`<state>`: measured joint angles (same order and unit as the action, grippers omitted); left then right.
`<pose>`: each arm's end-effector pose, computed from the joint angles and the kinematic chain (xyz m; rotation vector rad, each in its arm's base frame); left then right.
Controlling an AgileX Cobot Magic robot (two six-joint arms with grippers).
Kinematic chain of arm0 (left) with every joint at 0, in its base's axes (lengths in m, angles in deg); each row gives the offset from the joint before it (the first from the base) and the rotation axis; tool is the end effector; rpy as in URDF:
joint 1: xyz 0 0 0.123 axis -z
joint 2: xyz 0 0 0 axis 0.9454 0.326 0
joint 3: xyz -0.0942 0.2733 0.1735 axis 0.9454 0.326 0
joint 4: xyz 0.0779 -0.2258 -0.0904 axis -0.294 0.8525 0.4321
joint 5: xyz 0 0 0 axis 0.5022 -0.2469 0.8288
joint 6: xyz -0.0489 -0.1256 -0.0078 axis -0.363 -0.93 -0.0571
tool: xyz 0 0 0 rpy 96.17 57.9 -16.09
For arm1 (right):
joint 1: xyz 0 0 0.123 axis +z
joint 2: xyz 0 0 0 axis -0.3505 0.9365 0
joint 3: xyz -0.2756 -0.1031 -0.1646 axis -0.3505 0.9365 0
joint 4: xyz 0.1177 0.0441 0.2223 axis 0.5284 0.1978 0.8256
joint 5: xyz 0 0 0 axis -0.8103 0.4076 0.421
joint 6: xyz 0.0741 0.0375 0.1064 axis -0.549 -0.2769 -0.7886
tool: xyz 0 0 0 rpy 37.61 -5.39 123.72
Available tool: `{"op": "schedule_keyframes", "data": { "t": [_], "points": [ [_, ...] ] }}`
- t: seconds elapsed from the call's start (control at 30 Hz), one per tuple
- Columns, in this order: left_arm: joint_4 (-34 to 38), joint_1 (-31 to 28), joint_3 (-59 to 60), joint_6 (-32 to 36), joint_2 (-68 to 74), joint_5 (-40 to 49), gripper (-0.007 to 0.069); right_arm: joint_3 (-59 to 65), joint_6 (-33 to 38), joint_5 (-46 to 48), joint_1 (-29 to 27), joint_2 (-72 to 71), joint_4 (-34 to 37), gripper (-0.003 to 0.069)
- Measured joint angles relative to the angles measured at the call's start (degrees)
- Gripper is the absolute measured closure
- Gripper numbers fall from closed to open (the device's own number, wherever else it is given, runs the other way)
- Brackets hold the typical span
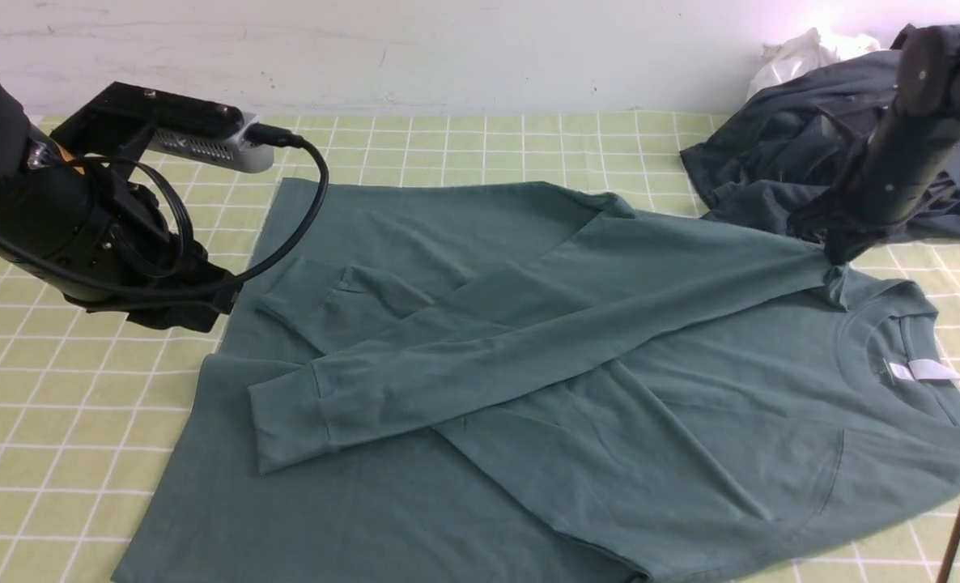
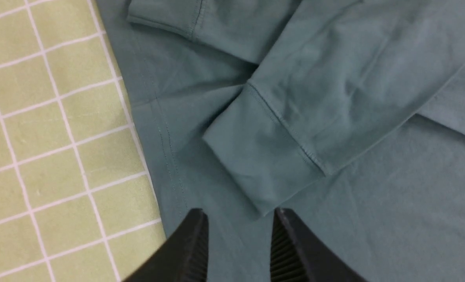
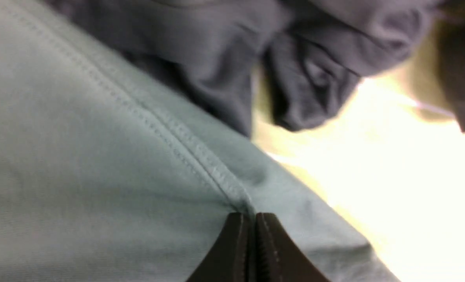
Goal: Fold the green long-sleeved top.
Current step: Use the left arm to drag and drop the cuff onto the cuff closest to the left arm
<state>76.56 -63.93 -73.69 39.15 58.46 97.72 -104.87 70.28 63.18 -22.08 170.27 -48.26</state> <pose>0.3069 -0.0563 0.3164 0.4164 2.6308 -0.1702 0.5442 -0.0147 0.1811 -0.3358 2.9160 -0.0433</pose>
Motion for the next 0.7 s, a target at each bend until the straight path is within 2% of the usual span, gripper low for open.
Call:
{"op": "schedule_keyframes", "data": {
  "t": [0.1,0.2,0.27,0.4,0.47,0.53,0.57,0.6,0.7],
  "points": [
    [0.0,0.0,0.0,0.0,0.0,0.44,0.0408,0.0,0.0,0.0,-0.17,0.0,1.51,0.0603],
    [0.0,0.0,0.0,0.09,0.0,1.26,0.0408,0.0,0.02,0.0,-0.17,0.0,3.99,0.0508],
    [0.38,0.0,0.0,1.05,0.0,2.55,0.0408,0.0,-0.3,0.87,-0.17,-0.27,6.6,0.0417],
    [2.78,0.0,0.12,2.37,0.0,3.73,0.0408,0.05,-1.56,2.41,-0.17,-2.81,9.95,0.0344],
    [4.06,0.59,0.83,2.61,0.0,3.85,0.0407,0.09,-1.4,2.74,-0.17,-6.29,12.74,0.0347],
    [4.51,2.38,3.09,3.51,-0.29,3.97,0.0405,0.92,0.42,2.74,-0.17,-11.41,18.48,0.0378],
    [4.51,2.62,3.38,3.63,-0.4,3.97,0.0405,1.11,1.0,2.74,-0.17,-12.59,19.08,0.0386],
    [4.51,4.57,5.96,4.19,-0.85,3.97,0.0405,3.19,3.62,2.68,-0.1,-17.76,23.98,0.0424],
    [3.49,7.77,10.87,4.41,-1.51,3.75,0.0402,10.34,8.12,2.5,0.76,-27.45,29.88,0.0494]
  ]
}}
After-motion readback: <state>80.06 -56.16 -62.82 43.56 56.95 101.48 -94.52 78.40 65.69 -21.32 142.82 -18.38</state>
